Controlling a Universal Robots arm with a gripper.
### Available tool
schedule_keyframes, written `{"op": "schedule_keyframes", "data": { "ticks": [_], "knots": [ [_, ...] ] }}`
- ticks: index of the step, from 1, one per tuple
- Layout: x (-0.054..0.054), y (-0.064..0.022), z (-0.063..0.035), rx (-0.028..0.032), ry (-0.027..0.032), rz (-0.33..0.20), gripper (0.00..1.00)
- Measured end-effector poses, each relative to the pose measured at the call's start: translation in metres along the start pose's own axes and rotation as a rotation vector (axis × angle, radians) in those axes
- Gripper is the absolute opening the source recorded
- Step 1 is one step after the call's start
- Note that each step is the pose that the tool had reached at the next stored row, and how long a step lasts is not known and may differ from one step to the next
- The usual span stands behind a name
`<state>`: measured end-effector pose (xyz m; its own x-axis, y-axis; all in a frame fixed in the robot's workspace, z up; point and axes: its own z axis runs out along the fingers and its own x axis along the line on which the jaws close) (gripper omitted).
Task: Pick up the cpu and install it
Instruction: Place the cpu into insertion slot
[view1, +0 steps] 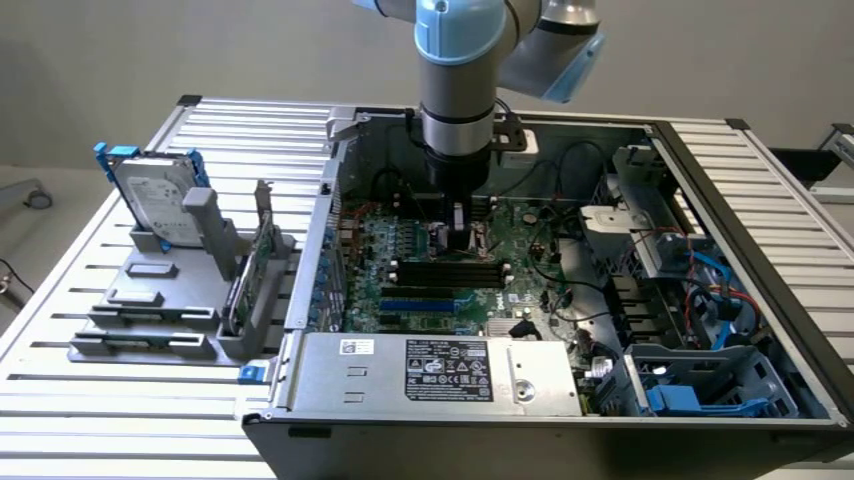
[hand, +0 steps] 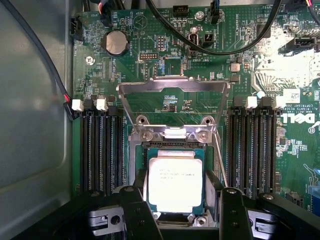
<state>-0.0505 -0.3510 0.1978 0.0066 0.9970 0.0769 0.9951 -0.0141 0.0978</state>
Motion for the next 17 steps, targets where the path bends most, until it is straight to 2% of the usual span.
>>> {"op": "schedule_keyframes", "data": {
  "ticks": [7, 10, 12, 17],
  "knots": [
    [0.002, -0.0001, 0.0005, -0.0009, -0.0047, -0.001, 0.55],
    [0.0025, -0.0001, 0.0009, -0.0053, -0.0104, -0.001, 0.55],
    [0.003, -0.0001, 0.0012, -0.0103, -0.0164, -0.002, 0.55],
    [0.0038, -0.0022, 0.0016, -0.0114, -0.0189, -0.002, 0.55]
  ]
}}
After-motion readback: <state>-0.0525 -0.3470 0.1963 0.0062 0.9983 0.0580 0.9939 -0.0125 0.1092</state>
